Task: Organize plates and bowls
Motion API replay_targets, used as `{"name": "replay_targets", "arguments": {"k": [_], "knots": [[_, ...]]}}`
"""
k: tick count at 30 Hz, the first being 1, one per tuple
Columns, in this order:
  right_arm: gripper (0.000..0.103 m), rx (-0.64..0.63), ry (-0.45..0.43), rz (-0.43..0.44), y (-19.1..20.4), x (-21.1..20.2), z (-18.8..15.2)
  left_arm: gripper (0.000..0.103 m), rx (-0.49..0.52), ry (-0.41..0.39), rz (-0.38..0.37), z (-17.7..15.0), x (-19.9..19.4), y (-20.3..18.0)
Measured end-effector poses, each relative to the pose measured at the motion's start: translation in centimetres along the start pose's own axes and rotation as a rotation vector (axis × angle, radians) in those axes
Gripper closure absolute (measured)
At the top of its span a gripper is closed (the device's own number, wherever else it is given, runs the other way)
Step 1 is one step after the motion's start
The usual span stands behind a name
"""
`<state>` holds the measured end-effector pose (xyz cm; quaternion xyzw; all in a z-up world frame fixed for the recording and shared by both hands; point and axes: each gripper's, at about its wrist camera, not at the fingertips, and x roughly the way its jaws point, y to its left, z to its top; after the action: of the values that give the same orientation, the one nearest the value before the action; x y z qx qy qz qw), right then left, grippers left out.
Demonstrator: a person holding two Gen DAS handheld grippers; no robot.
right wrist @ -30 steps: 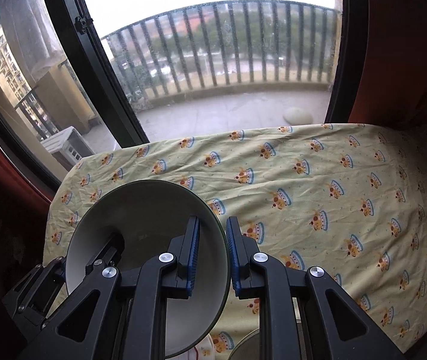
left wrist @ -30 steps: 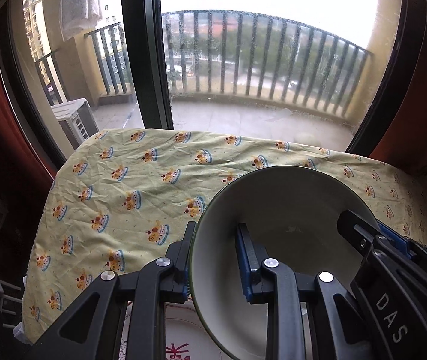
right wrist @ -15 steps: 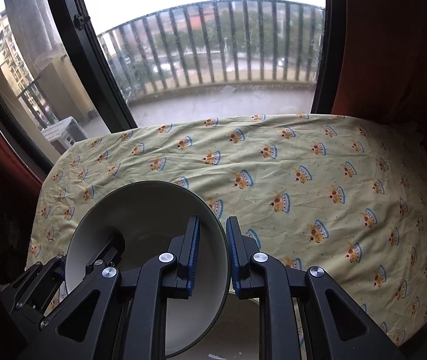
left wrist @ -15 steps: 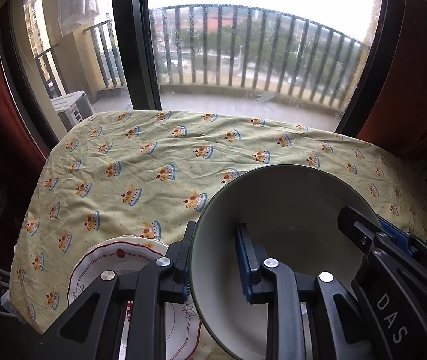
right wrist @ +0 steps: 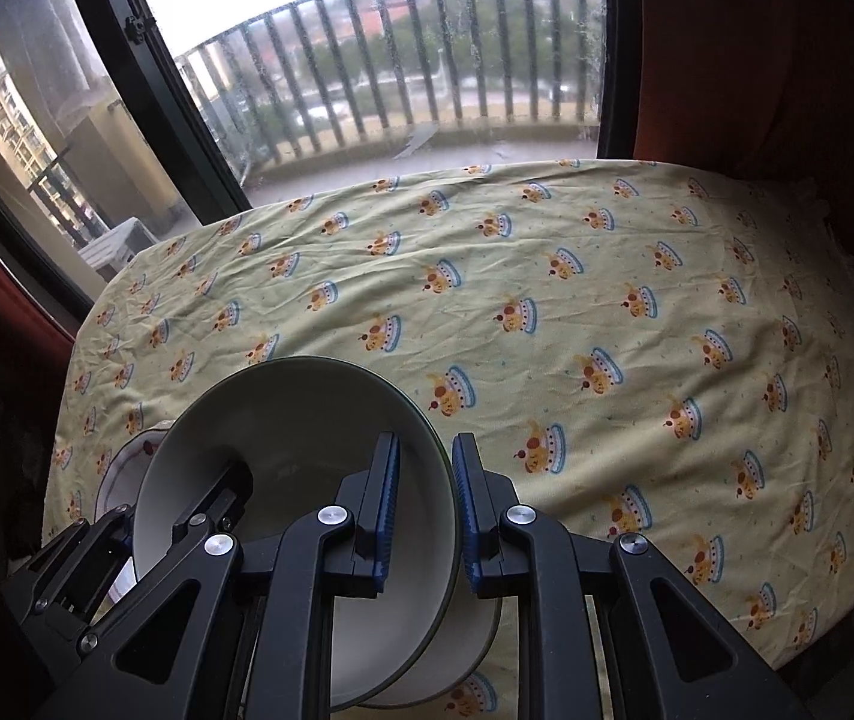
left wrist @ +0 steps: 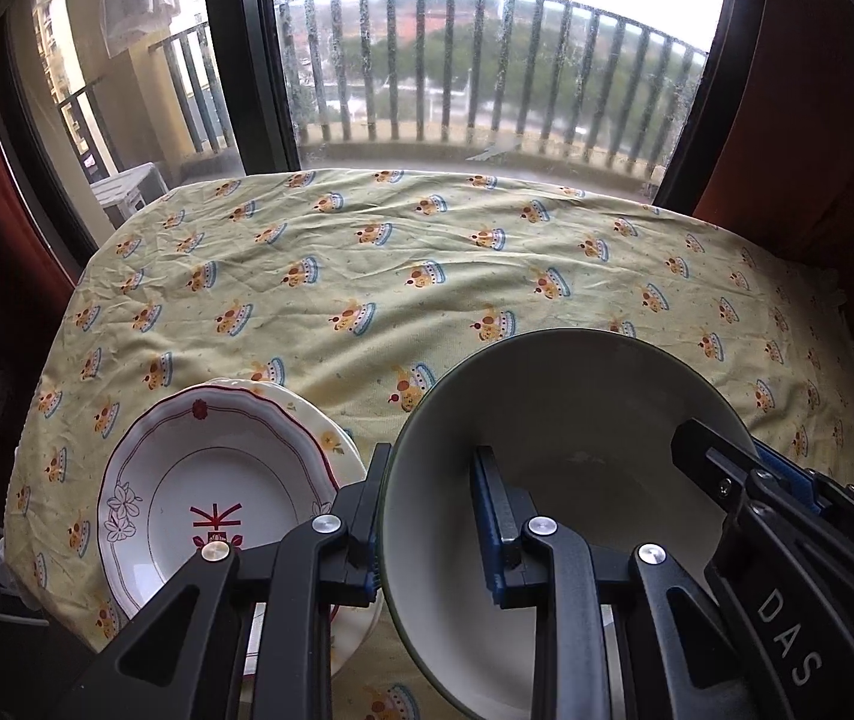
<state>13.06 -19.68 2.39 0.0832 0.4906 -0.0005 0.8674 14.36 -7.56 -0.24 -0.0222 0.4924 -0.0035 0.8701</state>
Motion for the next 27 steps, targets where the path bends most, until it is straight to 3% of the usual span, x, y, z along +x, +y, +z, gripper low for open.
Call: {"name": "replay_targets", "arguments": {"k": [14, 27], "knots": [[0.081, -0.001, 0.078, -0.005, -1.5, 1.7, -3.0, 0.080, -0.004, 0.058, 0.016, -3.3, 1.6, -0.8], [0.081, -0.058, 0.059, -0.012, -1.0, 1.3, -3.7, 0.077, -0.013, 0.100, 0.029, -4.1, 2.1, -0.8]]}}
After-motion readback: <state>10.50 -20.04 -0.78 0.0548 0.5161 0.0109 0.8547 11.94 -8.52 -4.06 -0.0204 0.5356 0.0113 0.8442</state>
